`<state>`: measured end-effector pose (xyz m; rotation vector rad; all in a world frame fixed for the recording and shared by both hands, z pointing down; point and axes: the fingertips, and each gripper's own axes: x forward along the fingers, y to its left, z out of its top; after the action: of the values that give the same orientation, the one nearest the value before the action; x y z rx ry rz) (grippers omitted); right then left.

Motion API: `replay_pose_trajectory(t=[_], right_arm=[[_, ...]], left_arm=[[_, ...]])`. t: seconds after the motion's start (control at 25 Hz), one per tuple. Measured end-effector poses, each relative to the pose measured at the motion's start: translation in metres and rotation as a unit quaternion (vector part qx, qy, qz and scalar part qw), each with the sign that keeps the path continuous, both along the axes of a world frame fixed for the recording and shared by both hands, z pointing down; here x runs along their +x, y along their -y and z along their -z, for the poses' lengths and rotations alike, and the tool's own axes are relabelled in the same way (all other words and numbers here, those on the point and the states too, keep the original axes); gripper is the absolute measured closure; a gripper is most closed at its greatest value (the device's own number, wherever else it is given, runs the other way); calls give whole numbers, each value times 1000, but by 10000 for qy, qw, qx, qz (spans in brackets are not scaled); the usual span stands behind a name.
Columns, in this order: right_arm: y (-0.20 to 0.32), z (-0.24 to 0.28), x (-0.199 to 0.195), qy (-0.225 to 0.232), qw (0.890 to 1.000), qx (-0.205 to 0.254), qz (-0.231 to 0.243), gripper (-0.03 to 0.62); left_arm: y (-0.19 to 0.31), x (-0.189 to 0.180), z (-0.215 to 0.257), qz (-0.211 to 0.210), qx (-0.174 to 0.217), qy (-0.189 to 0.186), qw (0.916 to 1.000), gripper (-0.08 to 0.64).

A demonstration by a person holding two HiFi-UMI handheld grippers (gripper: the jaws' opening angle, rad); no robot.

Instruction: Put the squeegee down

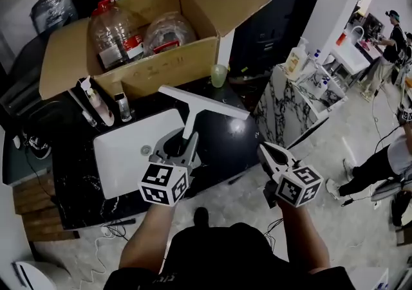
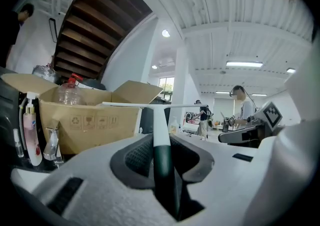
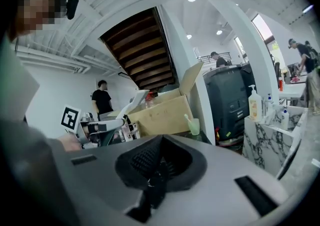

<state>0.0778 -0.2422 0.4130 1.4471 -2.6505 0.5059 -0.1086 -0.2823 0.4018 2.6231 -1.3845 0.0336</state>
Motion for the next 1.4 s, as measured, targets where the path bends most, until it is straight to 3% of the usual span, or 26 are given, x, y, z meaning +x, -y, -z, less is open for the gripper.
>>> replay_pose_trajectory(t=[0.32, 0.92, 1.4], right_arm=[[37, -7, 19, 65, 9999, -126, 50, 586], [57, -45, 65, 286, 9978, -597, -57, 587], [48, -67, 83, 274, 9959, -842, -165, 586]], left_arm=[[41, 6, -9, 142, -213, 115, 9996, 461], [90, 77, -73, -401, -919, 700, 9925, 462], [106, 102, -149, -924, -1520, 1591, 9711, 460]])
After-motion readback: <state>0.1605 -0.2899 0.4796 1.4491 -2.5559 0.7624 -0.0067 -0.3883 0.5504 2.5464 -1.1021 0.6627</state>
